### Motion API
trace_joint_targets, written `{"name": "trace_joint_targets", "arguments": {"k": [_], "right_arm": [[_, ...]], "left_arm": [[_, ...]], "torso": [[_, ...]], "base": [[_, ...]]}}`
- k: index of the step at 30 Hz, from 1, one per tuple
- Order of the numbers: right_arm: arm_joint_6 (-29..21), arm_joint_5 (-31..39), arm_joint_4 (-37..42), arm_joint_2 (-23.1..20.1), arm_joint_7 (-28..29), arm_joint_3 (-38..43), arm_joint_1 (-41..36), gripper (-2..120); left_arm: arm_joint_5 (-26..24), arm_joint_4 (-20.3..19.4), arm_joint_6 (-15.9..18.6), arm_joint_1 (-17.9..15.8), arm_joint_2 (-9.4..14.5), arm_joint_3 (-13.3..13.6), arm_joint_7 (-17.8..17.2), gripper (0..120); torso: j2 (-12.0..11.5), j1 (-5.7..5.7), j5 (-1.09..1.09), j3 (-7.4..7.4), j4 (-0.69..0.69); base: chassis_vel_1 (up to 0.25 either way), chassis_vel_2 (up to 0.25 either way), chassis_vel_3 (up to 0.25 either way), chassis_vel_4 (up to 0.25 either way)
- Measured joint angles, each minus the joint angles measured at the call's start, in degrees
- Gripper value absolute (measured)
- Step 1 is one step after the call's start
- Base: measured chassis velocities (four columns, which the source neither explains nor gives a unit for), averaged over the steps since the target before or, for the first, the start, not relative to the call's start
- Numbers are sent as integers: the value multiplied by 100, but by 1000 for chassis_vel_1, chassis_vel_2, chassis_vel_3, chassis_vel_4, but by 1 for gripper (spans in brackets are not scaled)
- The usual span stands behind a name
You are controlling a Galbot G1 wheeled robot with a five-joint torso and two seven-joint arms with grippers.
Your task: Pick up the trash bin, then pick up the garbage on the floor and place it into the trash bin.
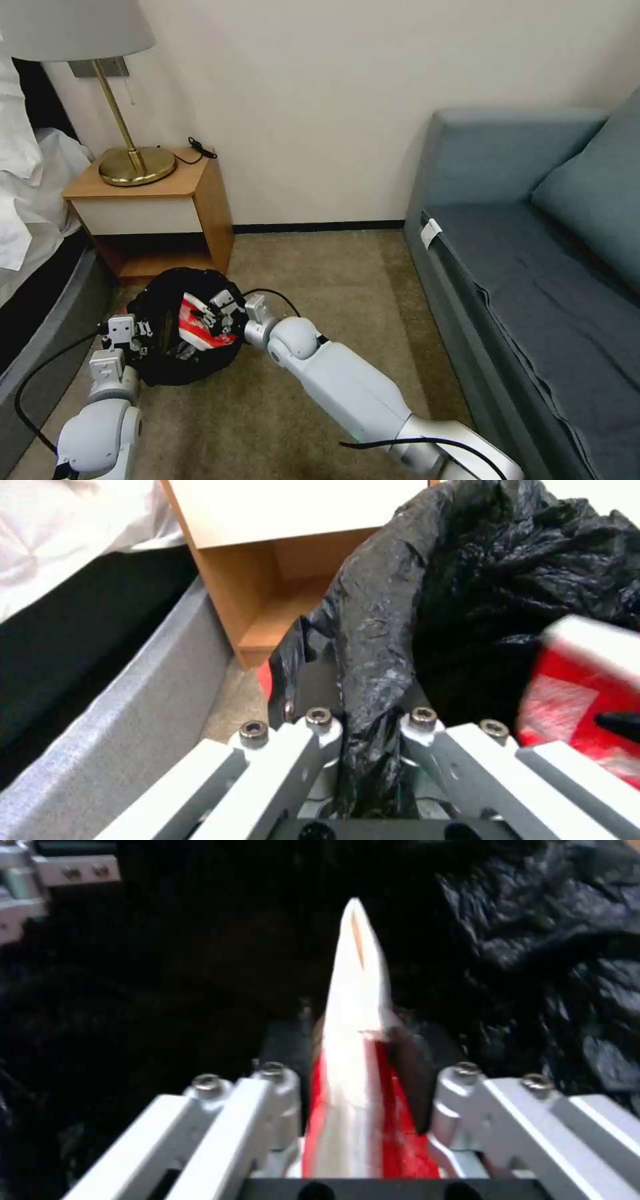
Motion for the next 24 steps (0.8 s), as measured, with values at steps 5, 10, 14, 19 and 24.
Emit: {"name": "trace_joint_targets", "arguments": {"k": [5,10,14,19,24], "right_arm": [[43,-42,-13,-31,4,23,-60,49],[51,-36,46,-17,26,59,-46,67],[46,-29,215,-16,52,219,-21,81],[-49,108,531,-11,134,914,-108,96],[18,156,537,-12,148,2053,-372,100]], "left_arm": [[2,0,0,2,-59,37,0,4],[10,3,-5,35,-93,35,-3,4],[-36,41,-26,40,-115,-13,-26,4],[-639,-74,192,-4,-232,-150,-200,4],[-1420,-186,379,-81,-427,-297,-584,4]], "torso": [[0,0,0,0,-1],[0,0,0,0,1],[0,0,0,0,0],[0,0,1,0,2],[0,0,2,0,-2]], "base": [[0,0,0,0],[0,0,0,0],[0,0,0,0],[0,0,0,0],[0,0,0,0]]}}
